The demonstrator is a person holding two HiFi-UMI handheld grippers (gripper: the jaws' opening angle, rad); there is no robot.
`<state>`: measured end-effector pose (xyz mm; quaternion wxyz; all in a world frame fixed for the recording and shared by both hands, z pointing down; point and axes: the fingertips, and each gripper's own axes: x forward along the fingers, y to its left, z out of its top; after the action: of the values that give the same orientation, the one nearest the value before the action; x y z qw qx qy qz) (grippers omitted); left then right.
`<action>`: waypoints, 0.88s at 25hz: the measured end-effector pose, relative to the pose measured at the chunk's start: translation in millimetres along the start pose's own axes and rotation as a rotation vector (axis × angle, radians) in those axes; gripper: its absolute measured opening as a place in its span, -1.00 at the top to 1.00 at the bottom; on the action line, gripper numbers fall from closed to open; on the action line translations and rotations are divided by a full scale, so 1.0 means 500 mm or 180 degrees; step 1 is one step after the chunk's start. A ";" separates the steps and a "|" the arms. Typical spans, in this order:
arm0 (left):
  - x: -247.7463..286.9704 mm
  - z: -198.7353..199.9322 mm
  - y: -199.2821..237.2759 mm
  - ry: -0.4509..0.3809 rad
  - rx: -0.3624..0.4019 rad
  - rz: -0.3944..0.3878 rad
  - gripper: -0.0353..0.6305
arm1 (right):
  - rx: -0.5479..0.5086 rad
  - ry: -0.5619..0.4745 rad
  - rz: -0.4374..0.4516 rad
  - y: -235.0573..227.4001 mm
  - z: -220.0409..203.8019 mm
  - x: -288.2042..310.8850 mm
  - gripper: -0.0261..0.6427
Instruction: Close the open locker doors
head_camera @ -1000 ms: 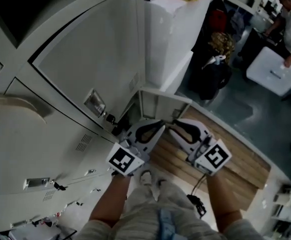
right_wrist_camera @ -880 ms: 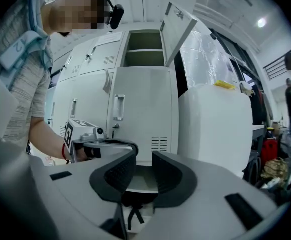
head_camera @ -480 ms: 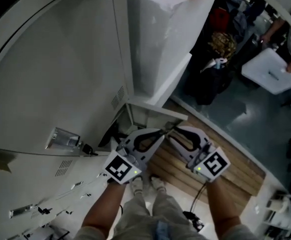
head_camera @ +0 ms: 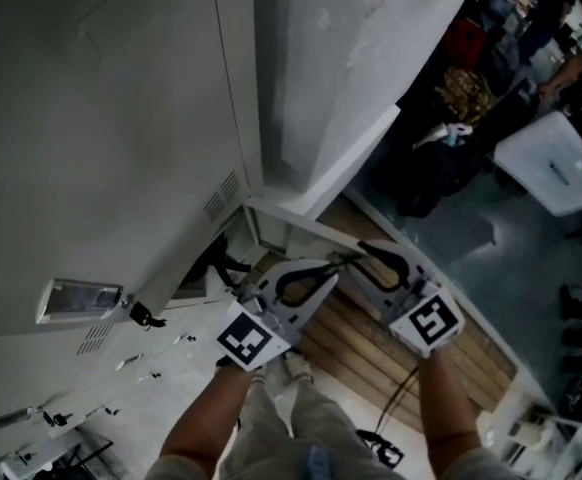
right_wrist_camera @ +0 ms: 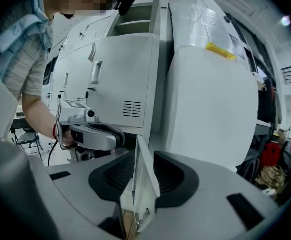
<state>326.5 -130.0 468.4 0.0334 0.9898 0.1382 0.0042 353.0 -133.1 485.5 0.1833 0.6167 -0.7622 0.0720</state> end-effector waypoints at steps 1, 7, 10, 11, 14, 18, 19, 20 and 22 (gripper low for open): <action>0.003 -0.007 0.001 0.0006 -0.0023 0.0007 0.88 | 0.0004 0.0057 0.0025 -0.005 -0.010 0.002 0.62; 0.029 -0.030 0.010 0.0011 -0.0102 0.0051 0.87 | -0.0052 0.0326 0.0187 -0.021 -0.048 0.015 0.55; 0.038 -0.032 0.013 -0.0015 -0.0092 0.0078 0.87 | -0.0106 0.0406 0.0290 -0.022 -0.057 0.022 0.55; 0.040 -0.031 0.014 -0.0027 -0.0079 0.0090 0.87 | -0.0131 0.0415 0.0322 -0.023 -0.059 0.024 0.55; 0.044 -0.033 0.016 -0.0036 -0.0044 0.0118 0.87 | -0.0207 0.0480 0.0396 -0.025 -0.068 0.027 0.55; 0.046 -0.039 0.014 0.0006 0.0005 0.0144 0.87 | -0.0317 0.0690 0.0427 -0.033 -0.091 0.026 0.55; 0.046 -0.040 0.013 0.0012 0.0006 0.0156 0.87 | -0.0323 0.0729 0.0431 -0.035 -0.096 0.026 0.55; 0.045 -0.040 0.013 0.0013 -0.0004 0.0172 0.87 | -0.0322 0.0756 0.0433 -0.036 -0.100 0.025 0.55; 0.042 -0.039 0.011 -0.0005 -0.0022 0.0206 0.87 | -0.0305 0.0781 0.0442 -0.035 -0.103 0.023 0.55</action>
<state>347.8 -128.1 488.4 0.0368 0.9937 0.1061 0.0050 377.9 -130.4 535.3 0.2989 0.5395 -0.7775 0.1229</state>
